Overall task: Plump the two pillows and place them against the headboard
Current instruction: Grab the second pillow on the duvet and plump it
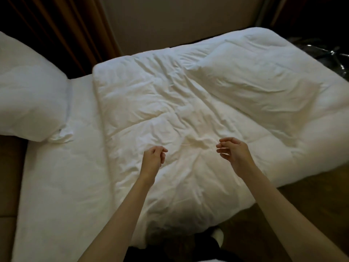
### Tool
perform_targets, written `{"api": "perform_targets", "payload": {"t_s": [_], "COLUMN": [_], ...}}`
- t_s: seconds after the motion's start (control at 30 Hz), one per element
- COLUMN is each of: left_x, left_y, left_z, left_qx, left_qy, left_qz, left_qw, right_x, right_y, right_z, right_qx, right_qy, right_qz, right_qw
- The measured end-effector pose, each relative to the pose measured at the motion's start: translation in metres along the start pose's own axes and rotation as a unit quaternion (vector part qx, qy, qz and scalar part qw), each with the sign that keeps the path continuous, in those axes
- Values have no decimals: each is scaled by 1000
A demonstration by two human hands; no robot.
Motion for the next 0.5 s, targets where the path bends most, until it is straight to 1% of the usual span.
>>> {"api": "perform_targets", "payload": {"t_s": [0.13, 0.23, 0.4, 0.5], "left_x": [-11, -15, -10, 3], "left_y": [25, 40, 54, 57], "left_z": [83, 130, 176, 190], "left_qx": [9, 7, 10, 13], "left_qy": [-40, -71, -113, -121], "left_qz": [-1, -2, -16, -24], "left_qw": [999, 997, 993, 992], "right_x": [9, 17, 32, 46], "right_y": [-17, -29, -43, -50], "right_z": [-80, -125, -167, -177], "right_qx": [3, 6, 15, 16], "right_qy": [24, 33, 57, 62], "right_qz": [8, 8, 2, 6], "right_qw": [1000, 999, 998, 998]}}
Point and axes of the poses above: each hand's wrist, its own x-axis towards the middle knuckle, its own z-axis out of the palm, y = z × x, the point moved 3 cm from there along x, towards the middle knuckle, and after that the axes turned 7 degrees about x, right-handed, at the moved point
